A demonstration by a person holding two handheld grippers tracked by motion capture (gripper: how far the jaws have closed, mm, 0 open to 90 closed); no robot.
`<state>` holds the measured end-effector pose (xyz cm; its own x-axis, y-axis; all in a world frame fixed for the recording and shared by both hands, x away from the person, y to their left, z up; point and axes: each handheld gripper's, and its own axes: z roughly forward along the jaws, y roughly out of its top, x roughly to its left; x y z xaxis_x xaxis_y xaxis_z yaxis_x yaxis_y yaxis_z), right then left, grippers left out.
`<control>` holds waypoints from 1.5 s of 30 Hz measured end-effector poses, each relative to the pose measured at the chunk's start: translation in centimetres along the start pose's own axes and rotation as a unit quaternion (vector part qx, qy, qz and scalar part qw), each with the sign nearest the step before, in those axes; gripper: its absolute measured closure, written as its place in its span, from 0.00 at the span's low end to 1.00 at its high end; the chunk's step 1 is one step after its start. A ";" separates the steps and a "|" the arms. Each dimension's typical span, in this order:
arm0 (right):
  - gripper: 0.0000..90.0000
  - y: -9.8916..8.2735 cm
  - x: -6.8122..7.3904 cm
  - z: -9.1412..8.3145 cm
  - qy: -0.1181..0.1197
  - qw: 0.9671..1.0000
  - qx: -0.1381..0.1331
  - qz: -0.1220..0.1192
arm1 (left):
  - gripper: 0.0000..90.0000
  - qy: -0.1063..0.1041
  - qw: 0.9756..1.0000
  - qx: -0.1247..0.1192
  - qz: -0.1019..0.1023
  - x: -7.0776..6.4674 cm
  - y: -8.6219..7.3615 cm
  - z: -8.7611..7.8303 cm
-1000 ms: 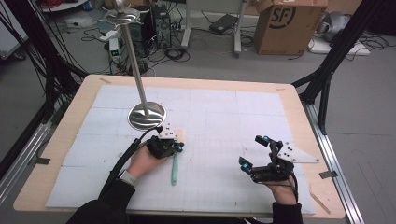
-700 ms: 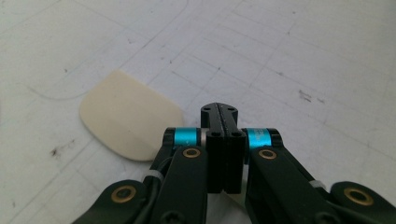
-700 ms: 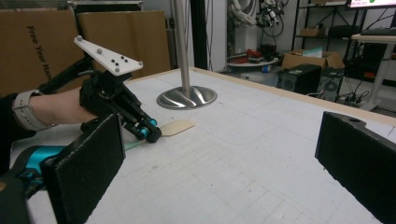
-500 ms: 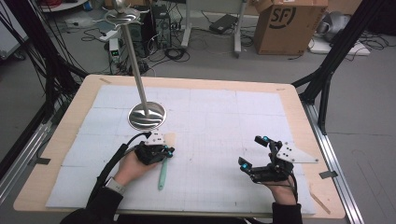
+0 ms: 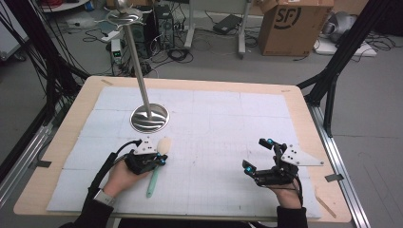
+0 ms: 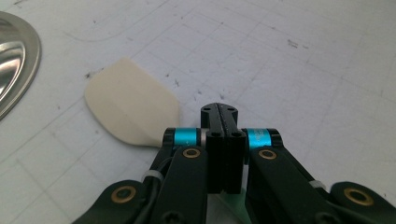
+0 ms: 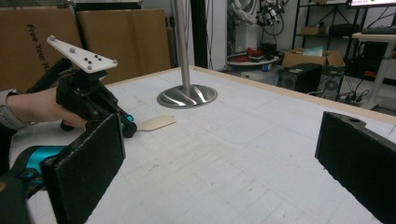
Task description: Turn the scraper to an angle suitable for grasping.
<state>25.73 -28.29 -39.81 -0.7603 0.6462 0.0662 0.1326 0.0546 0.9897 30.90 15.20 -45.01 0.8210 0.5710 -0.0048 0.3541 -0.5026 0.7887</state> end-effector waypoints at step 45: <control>0.00 -0.2 0.0 0.4 0.000 1.000 0.010 0.005 | 1.00 -0.023 0.999 0.005 0.046 -5.2 -1.4 -2.0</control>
<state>25.96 -28.02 -40.09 -0.7583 0.6475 0.0759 0.1530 0.0636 0.9862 25.24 14.23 -44.85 0.8696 0.4922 0.0397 0.2805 -0.5585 0.7807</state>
